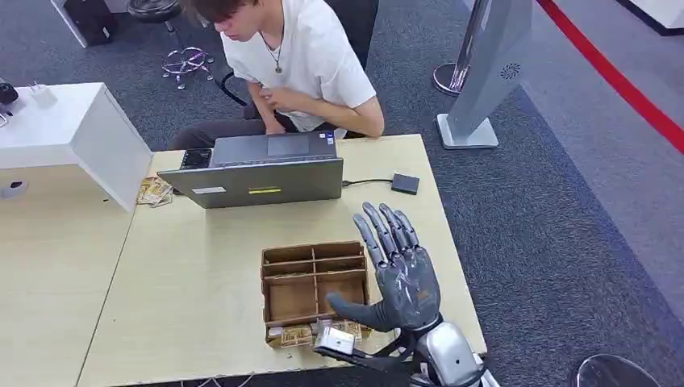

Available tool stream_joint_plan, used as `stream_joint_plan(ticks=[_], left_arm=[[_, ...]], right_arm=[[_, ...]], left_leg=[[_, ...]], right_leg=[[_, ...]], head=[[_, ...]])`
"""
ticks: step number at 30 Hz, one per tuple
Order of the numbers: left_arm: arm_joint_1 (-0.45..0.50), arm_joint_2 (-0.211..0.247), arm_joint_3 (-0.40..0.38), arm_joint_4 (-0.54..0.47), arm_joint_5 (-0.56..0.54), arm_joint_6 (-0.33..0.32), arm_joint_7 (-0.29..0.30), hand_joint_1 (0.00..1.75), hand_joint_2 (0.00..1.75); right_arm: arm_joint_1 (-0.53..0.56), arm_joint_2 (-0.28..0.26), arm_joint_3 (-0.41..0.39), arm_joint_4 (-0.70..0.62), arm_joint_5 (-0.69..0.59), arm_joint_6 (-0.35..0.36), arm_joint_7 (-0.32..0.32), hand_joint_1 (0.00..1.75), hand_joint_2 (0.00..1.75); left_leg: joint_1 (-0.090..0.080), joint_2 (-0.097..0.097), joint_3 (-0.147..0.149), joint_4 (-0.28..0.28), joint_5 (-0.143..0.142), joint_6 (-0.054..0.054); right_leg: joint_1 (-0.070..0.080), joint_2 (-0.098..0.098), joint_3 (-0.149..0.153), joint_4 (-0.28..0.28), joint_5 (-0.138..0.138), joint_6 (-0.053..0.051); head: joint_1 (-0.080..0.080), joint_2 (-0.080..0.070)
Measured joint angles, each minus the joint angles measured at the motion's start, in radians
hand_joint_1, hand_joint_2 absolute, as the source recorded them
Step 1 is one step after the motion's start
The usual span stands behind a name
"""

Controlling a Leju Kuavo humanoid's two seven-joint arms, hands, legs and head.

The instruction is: Pass the card to the sensor for recognition and then transmit it.

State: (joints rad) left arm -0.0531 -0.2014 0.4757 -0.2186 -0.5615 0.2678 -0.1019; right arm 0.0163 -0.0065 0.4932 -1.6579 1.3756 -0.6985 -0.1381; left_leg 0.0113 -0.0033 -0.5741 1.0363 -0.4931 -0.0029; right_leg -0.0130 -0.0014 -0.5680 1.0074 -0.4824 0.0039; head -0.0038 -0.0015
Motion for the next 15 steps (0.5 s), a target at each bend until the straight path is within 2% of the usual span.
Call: stream_joint_plan(ticks=[2,3,15], left_arm=[[0.0,0.0,0.001,0.0,-0.001,0.001,0.0,0.0,0.0],[0.0,0.0,0.001,0.0,-0.001,0.002,0.0,0.0,0.0],[0.0,0.0,0.006,0.0,-0.007,0.002,0.007,0.0,0.0]], right_arm=[[0.014,0.002,0.0,-0.014,-0.001,0.0,-0.008,0.0,0.0],[0.02,0.003,0.0,-0.019,-0.004,0.0,-0.01,0.0,1.75],[0.04,0.003,0.006,-0.022,0.006,0.0,0.004,0.0,1.75]], left_leg=[[0.0,0.0,0.0,0.0,0.0,0.0],[0.0,0.0,0.0,0.0,0.0,0.0],[0.0,0.0,0.0,0.0,0.0,0.0]], right_leg=[[0.0,0.0,0.0,0.0,0.0,0.0],[0.0,0.0,0.0,0.0,0.0,0.0],[0.0,0.0,0.0,0.0,0.0,0.0]], head=[[0.0,0.0],[0.0,0.0],[0.0,0.0]])
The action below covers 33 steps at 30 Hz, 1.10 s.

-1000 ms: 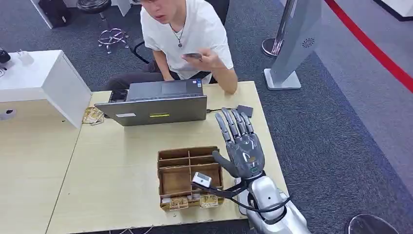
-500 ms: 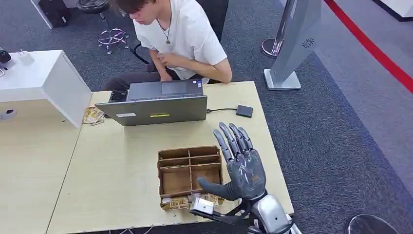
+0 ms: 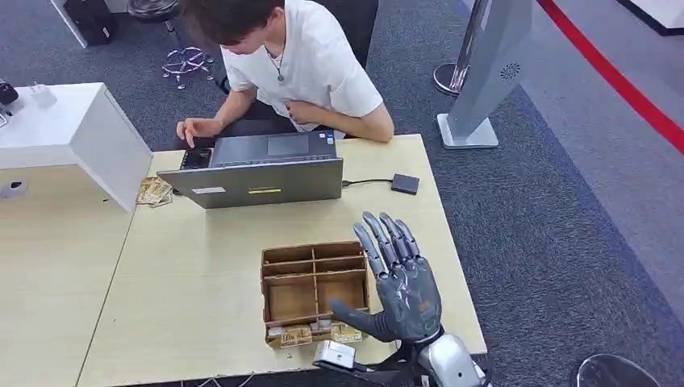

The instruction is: Pass the card to the sensor for recognition and then transmit it.

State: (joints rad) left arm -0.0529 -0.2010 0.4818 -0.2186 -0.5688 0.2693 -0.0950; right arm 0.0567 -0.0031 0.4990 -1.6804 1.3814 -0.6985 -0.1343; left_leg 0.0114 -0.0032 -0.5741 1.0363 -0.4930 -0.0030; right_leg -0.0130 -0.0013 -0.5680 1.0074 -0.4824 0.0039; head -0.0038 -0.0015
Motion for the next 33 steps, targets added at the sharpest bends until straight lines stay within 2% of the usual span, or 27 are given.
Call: stream_joint_plan(ticks=[11,20,33], left_arm=[[0.001,0.004,0.0,0.0,-0.015,-0.008,0.01,0.0,0.0],[0.0,0.005,0.0,0.0,-0.028,-0.012,0.01,0.0,0.0],[0.0,0.006,0.0,0.0,-0.035,-0.019,0.009,0.0,0.0]], right_arm=[[-0.038,0.0,0.044,0.117,0.048,0.003,0.048,0.0,1.75],[-0.094,0.0,0.091,0.225,0.05,0.033,0.072,0.0,1.75],[-0.145,0.0,0.114,0.309,0.036,0.076,0.103,0.02,1.75]], left_leg=[[0.0,0.0,0.0,0.0,0.0,0.0],[0.0,0.0,0.0,0.0,0.0,0.0],[0.0,0.0,0.0,0.0,0.0,0.0]], right_leg=[[0.0,0.0,0.0,0.0,0.0,0.0],[0.0,0.0,0.0,0.0,0.0,0.0],[0.0,0.0,0.0,0.0,0.0,0.0]], head=[[0.0,0.0],[0.0,0.0],[0.0,0.0]])
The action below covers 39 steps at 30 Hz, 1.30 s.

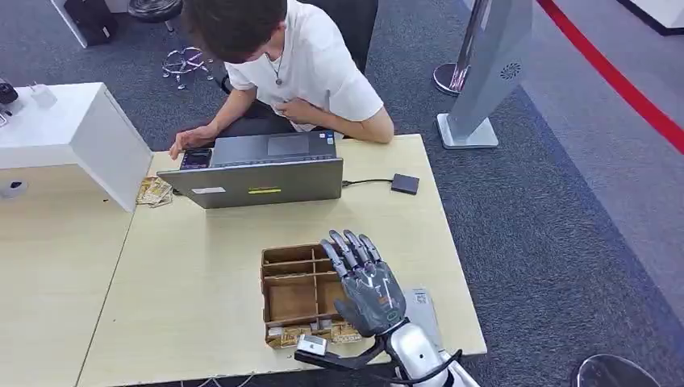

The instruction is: Pass the card to the sensor for recognition and then transmit it.

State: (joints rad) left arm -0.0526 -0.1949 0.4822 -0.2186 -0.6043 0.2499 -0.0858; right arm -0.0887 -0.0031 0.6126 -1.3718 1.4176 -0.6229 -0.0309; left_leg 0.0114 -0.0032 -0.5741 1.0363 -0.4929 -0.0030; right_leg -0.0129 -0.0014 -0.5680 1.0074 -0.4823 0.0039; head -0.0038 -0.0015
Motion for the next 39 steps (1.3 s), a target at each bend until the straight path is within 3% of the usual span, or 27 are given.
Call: stream_joint_plan(ticks=[8,12,21,22,39], left_arm=[[0.0,0.002,0.0,0.0,-0.009,-0.002,-0.005,0.0,0.0],[0.0,0.003,0.0,0.0,-0.009,-0.002,-0.001,0.0,0.0],[0.0,0.003,0.0,0.0,-0.01,-0.008,0.0,0.0,0.0],[0.0,0.003,0.0,0.0,-0.011,-0.008,0.0,0.0,0.0],[0.0,0.003,0.002,0.0,-0.015,-0.007,0.001,0.0,0.0]], right_arm=[[-0.022,0.0,0.002,0.028,-0.013,0.011,0.01,0.07,1.75],[-0.029,0.0,0.002,0.037,-0.019,0.019,0.018,0.31,1.75],[-0.045,0.0,0.003,0.053,-0.031,0.025,0.028,0.63,1.75],[-0.046,0.0,0.003,0.054,-0.032,0.025,0.028,0.77,1.75],[-0.046,0.0,0.002,0.061,-0.051,0.029,0.045,0.75,1.75]], left_leg=[[0.0,0.0,0.0,0.0,0.0,0.0],[0.0,0.0,0.0,0.0,0.0,0.0],[0.0,0.0,0.0,0.0,0.0,0.0],[0.0,0.0,0.0,0.0,0.0,0.0],[0.0,0.0,0.0,0.0,0.0,0.0]], right_leg=[[0.0,0.0,0.0,0.0,0.0,0.0],[0.0,0.0,0.0,0.0,0.0,0.0],[0.0,0.0,0.0,0.0,0.0,0.0],[0.0,0.0,0.0,0.0,0.0,0.0],[0.0,0.0,0.0,0.0,0.0,0.0]], head=[[0.0,0.0],[0.0,0.0],[0.0,0.0],[0.0,0.0],[0.0,0.0]])
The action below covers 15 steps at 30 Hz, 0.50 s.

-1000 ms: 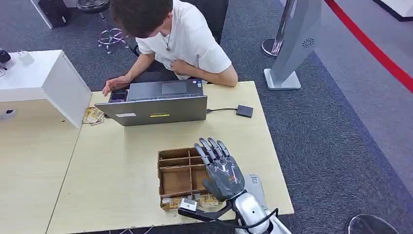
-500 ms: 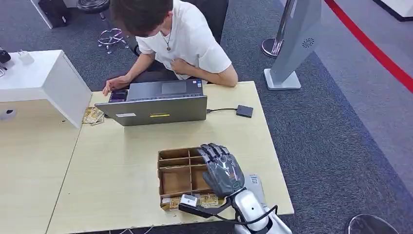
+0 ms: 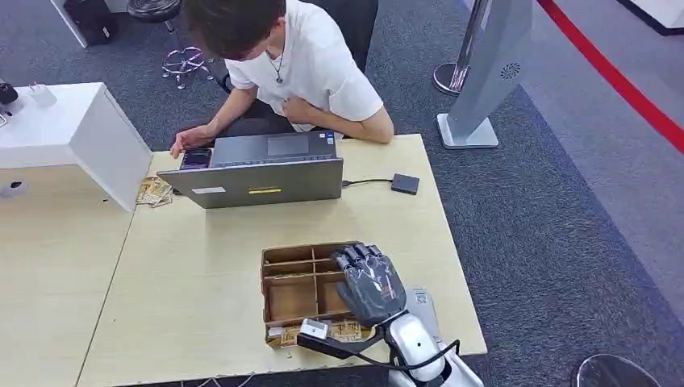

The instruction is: Pass the card to the sensor for recognition and then transmit it.

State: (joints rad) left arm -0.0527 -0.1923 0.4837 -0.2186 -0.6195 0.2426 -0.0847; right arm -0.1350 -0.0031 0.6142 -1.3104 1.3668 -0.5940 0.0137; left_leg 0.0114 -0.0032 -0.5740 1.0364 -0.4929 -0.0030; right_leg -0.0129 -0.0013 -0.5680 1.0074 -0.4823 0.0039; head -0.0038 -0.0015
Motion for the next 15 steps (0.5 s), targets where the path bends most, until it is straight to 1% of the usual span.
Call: stream_joint_plan(ticks=[2,11,12,14,15], left_arm=[[0.0,0.0,0.0,0.0,-0.001,0.0,-0.001,0.0,0.0],[0.0,0.0,0.0,0.0,-0.002,0.0,-0.001,0.0,0.0],[0.0,0.0,0.0,0.0,-0.003,0.0,-0.001,0.0,0.0],[0.0,0.0,0.0,0.0,-0.011,0.0,-0.001,0.0,0.0],[0.0,0.0,0.0,0.0,-0.012,-0.001,0.0,0.0,0.0]], right_arm=[[0.0,0.0,-0.002,0.001,-0.001,0.002,0.0,0.7,1.75],[0.0,0.0,-0.003,0.001,-0.001,0.002,0.0,0.72,1.75],[0.0,0.0,-0.004,0.002,-0.001,0.003,0.0,0.7,1.75],[-0.005,0.0,-0.01,0.009,-0.002,0.009,0.0,0.72,1.75],[-0.009,0.0,-0.012,0.013,-0.003,0.011,0.0,0.84,1.75]], left_leg=[[0.0,0.0,0.0,0.0,0.0,0.0],[0.0,0.0,0.0,0.0,0.0,0.0],[0.0,0.0,0.0,0.0,0.0,0.0],[0.0,0.0,0.0,0.0,0.0,0.0],[0.0,0.0,0.0,0.0,0.0,0.0]], right_leg=[[0.0,0.0,0.0,0.0,0.0,0.0],[0.0,0.0,0.0,0.0,0.0,0.0],[0.0,0.0,0.0,0.0,0.0,0.0],[0.0,0.0,0.0,0.0,0.0,0.0],[0.0,0.0,0.0,0.0,0.0,0.0]], head=[[0.0,0.0],[0.0,0.0],[0.0,0.0],[0.0,0.0],[0.0,0.0]])
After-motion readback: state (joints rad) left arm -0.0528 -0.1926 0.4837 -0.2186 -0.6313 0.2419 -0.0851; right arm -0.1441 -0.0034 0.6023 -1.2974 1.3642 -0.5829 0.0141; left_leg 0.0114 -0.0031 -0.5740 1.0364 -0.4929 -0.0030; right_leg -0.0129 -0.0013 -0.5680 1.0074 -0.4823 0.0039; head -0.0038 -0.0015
